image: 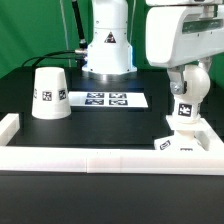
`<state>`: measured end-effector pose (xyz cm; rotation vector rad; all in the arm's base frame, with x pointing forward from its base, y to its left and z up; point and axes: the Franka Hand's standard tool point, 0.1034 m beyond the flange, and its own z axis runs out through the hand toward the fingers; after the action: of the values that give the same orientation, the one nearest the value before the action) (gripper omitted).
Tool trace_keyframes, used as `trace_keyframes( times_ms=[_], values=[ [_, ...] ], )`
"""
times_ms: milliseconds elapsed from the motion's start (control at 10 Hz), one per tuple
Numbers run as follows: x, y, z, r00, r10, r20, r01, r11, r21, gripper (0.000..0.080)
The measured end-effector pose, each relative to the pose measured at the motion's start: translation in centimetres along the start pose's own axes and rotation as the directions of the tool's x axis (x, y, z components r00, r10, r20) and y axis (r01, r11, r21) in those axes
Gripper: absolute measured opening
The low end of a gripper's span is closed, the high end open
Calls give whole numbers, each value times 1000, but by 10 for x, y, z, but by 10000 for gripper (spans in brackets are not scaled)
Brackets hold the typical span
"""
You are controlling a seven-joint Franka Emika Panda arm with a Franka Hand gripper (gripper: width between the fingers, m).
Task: Assemble lamp
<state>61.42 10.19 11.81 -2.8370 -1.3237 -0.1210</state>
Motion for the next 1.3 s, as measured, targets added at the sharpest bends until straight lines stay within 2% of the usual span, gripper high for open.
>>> trace_keyframes(
  times_ms=[500,800,1100,1300],
  values=[
    [0,0,0,999,47,-2,-47,999,-1,576],
    [-2,1,0,935,354,-37,-355,935,-13,577],
    [-4,3,0,769,637,-51,-638,770,-4,577],
    [-5,3,0,605,794,-49,-795,606,2,579]
  ],
)
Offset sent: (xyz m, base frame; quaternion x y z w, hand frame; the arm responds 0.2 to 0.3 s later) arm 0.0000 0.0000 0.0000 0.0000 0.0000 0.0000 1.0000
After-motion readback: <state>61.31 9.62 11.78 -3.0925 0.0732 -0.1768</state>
